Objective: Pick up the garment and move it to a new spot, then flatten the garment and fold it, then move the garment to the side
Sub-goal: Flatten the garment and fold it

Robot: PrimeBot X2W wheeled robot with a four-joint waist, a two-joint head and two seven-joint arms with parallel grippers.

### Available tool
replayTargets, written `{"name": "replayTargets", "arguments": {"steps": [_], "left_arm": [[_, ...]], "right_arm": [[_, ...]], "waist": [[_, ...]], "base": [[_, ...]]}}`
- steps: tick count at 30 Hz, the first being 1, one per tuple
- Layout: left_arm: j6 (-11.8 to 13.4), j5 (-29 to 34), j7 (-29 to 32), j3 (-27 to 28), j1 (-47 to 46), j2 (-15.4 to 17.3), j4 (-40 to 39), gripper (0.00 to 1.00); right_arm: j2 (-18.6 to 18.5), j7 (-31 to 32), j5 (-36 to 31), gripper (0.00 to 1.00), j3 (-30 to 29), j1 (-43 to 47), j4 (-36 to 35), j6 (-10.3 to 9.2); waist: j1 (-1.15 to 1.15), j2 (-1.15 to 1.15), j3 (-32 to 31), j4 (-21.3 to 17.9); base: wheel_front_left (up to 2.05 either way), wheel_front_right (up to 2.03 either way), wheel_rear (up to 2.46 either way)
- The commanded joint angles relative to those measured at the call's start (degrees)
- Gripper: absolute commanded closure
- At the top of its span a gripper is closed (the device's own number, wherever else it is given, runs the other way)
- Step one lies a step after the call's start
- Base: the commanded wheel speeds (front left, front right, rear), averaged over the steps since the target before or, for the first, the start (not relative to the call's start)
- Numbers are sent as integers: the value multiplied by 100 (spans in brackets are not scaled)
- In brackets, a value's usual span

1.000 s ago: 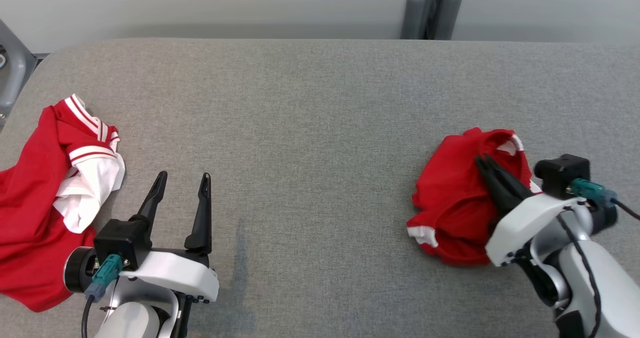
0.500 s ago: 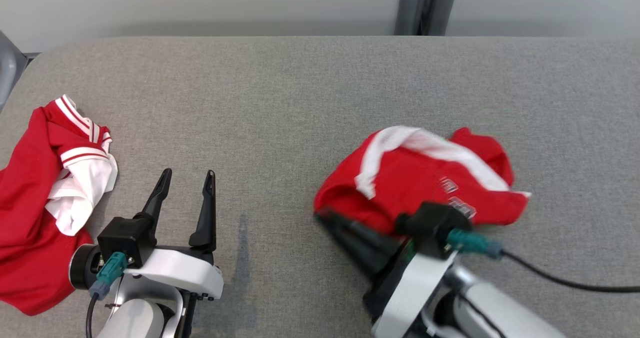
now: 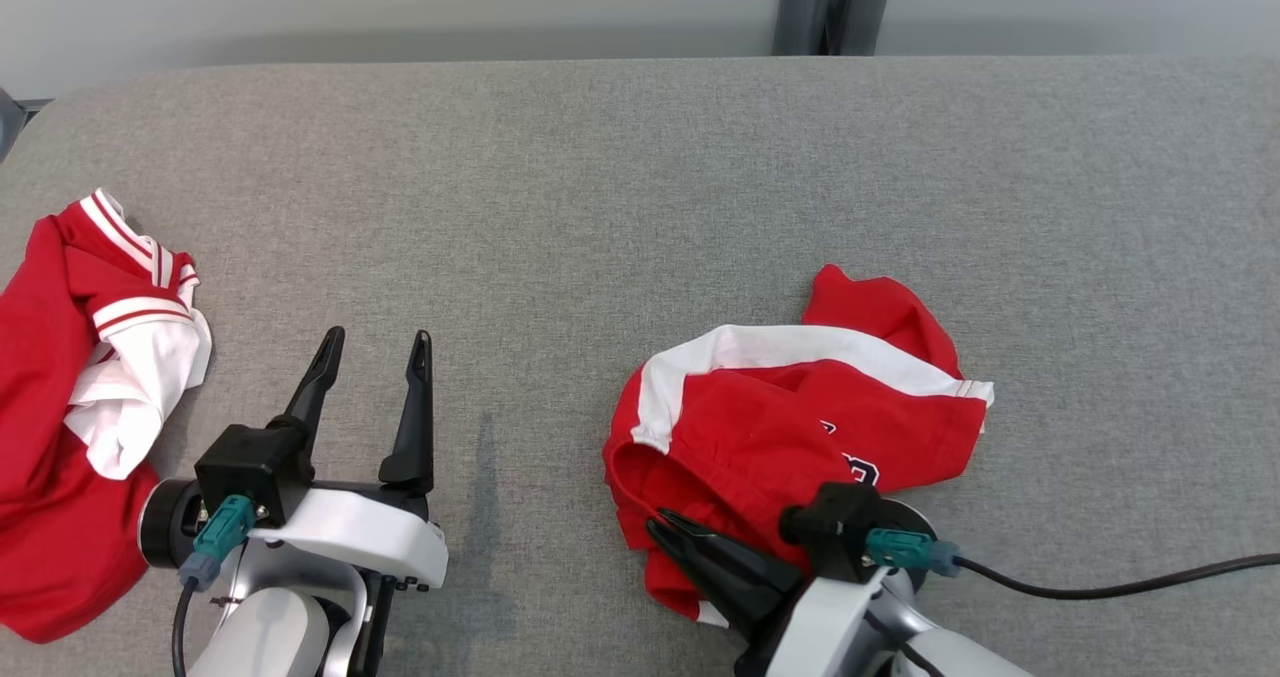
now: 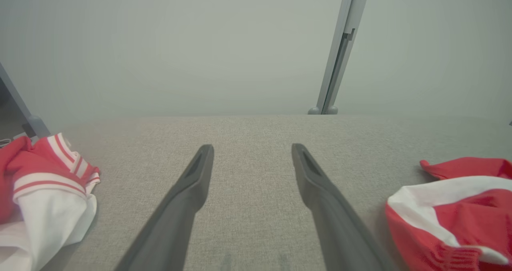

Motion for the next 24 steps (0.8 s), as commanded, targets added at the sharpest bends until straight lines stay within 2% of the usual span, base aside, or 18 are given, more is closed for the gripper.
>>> {"name": "replayTargets", "arguments": {"steps": [1, 3, 4, 5, 6, 7, 11, 16, 20, 24], "left_arm": [[-4, -21, -26, 1, -123, 18, 9, 0], [-5, -20, -24, -11, -121, 18, 13, 0], [-4, -18, -22, -19, -121, 16, 16, 0], [-2, -16, -21, -25, -127, 16, 20, 0], [0, -15, -21, -27, -133, 18, 19, 0], [1, -16, -21, -33, -140, 19, 18, 0], [31, 3, -42, -45, -158, 16, -24, 0], [78, -20, -84, 0, -97, 54, -59, 0], [130, -31, -99, 53, -7, 99, -93, 0], [195, -8, -96, 75, 38, 135, -181, 0]], "right_arm": [[148, -184, -14, 100, -9, -112, 252, 1], [232, -254, 6, 100, 12, -157, 357, 1], [297, -323, 42, 95, 58, -180, 419, 1], [362, -385, 95, 55, 101, -205, 488, 1], [410, -431, 146, 10, 151, -226, 531, 1], [435, -483, 193, 0, 202, -248, 545, 1], [393, -691, 300, 0, 226, -226, 499, 1], [169, -963, 217, 0, -127, -10, 188, 1], [60, -1100, 12, 0, -935, 305, -79, 1], [273, -1116, -410, 0, -2356, 660, -203, 2]], "waist": [[0, 0, 2, -15], [0, 0, 2, -19], [0, 0, 1, -21], [0, 0, -5, -22], [0, 0, -10, -24], [0, 0, -17, -25], [0, 0, -42, -28], [0, 0, -119, -73], [0, 0, -208, -145], [0, 0, -285, -216]], "base": [[0, 0, 0], [0, 0, 0], [0, 0, 0], [0, 0, 0], [0, 0, 0], [0, 0, 0], [0, 0, 0], [0, 0, 0], [0, 0, 0], [0, 0, 0]]}}
